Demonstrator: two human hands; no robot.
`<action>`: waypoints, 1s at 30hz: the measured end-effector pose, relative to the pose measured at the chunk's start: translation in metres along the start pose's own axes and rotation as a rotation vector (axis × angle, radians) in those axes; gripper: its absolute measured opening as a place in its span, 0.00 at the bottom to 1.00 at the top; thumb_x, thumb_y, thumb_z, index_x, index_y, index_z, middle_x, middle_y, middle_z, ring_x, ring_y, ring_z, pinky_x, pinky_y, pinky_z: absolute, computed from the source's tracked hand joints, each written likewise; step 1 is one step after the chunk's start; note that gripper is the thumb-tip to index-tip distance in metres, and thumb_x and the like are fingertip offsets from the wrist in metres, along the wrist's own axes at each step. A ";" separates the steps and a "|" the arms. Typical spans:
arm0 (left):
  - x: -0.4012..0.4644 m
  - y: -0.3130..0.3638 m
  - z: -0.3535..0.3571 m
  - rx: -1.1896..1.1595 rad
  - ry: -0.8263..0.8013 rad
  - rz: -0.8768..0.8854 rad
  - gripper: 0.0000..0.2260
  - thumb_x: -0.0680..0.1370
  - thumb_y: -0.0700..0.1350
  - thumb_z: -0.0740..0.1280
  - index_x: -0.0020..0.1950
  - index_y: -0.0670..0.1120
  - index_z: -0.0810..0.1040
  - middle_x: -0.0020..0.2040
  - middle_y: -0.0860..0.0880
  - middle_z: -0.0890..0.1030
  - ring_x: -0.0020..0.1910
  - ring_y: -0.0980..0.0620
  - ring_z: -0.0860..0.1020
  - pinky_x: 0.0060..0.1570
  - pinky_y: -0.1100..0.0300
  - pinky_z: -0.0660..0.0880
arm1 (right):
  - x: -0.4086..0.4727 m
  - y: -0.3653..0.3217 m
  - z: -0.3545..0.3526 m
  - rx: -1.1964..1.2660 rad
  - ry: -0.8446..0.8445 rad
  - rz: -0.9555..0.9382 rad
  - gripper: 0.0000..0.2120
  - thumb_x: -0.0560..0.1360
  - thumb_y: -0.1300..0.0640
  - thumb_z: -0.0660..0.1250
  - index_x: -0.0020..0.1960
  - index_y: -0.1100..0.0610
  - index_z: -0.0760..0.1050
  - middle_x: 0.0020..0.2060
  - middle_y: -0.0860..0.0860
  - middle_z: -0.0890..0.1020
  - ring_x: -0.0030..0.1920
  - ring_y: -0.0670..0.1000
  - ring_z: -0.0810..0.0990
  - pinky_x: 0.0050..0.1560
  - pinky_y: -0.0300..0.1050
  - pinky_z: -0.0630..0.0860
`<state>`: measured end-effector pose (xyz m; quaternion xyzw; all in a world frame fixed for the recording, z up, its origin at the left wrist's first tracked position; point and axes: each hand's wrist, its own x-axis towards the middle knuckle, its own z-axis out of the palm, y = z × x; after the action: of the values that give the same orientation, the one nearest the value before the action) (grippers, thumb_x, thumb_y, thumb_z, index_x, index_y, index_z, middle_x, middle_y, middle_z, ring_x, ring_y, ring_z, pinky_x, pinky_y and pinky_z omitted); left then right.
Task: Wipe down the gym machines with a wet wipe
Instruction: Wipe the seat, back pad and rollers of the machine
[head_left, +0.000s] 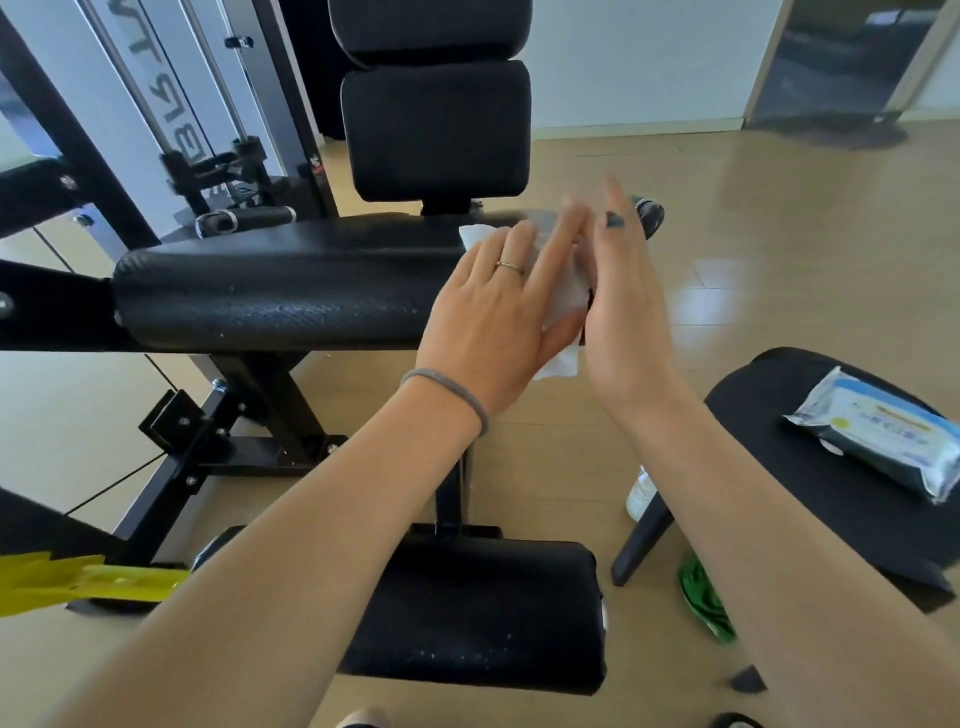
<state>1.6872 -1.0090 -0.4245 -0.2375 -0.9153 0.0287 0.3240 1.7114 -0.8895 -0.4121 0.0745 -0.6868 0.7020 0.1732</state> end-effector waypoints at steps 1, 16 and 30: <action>0.000 -0.002 0.005 0.074 -0.020 -0.008 0.34 0.83 0.63 0.53 0.80 0.42 0.54 0.72 0.43 0.69 0.69 0.45 0.70 0.72 0.50 0.65 | 0.002 0.000 -0.004 -0.020 0.067 -0.031 0.30 0.81 0.42 0.50 0.82 0.48 0.56 0.73 0.42 0.70 0.73 0.39 0.68 0.76 0.43 0.63; 0.035 0.039 0.027 0.356 -0.018 0.272 0.37 0.81 0.62 0.54 0.77 0.34 0.54 0.73 0.35 0.66 0.72 0.37 0.67 0.74 0.45 0.62 | 0.035 0.060 -0.057 0.318 0.048 0.324 0.26 0.88 0.46 0.44 0.63 0.55 0.78 0.54 0.50 0.86 0.59 0.47 0.83 0.60 0.43 0.76; -0.019 -0.053 -0.002 0.434 -0.196 0.064 0.46 0.78 0.67 0.61 0.77 0.31 0.52 0.73 0.31 0.62 0.73 0.33 0.64 0.75 0.42 0.59 | 0.028 0.036 -0.038 -0.058 0.056 0.241 0.23 0.86 0.42 0.43 0.73 0.48 0.68 0.66 0.45 0.76 0.66 0.43 0.71 0.60 0.36 0.66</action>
<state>1.6793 -1.0652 -0.4226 -0.1873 -0.9067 0.2581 0.2761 1.6780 -0.8475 -0.4384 -0.0333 -0.7056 0.6994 0.1089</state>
